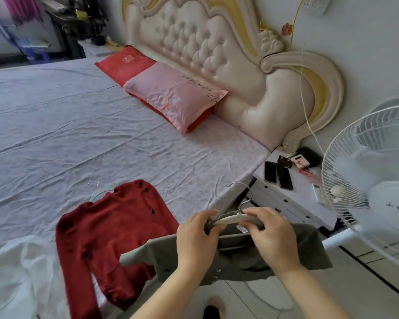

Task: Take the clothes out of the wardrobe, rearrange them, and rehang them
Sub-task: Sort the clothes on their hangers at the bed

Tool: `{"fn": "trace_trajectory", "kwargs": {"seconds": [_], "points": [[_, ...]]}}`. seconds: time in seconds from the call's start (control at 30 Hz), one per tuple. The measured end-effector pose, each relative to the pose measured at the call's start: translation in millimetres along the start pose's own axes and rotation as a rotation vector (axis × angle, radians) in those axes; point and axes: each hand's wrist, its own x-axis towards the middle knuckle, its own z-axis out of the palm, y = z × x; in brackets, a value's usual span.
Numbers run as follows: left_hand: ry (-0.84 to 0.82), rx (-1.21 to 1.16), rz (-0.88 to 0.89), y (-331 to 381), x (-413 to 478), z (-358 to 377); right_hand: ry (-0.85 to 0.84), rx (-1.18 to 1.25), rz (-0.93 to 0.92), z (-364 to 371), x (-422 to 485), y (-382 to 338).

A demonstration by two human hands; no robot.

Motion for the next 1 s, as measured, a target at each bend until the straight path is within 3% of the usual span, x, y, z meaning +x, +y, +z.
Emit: {"fn": "trace_trajectory", "kwargs": {"seconds": [0.47, 1.0], "points": [[0.050, -0.021, -0.314, -12, 151, 102, -0.184, 0.039, -0.159, 78, 179, 120], [0.020, -0.012, -0.451, -94, 318, 114, -0.436, 0.057, -0.110, 200, 331, 123]]}}
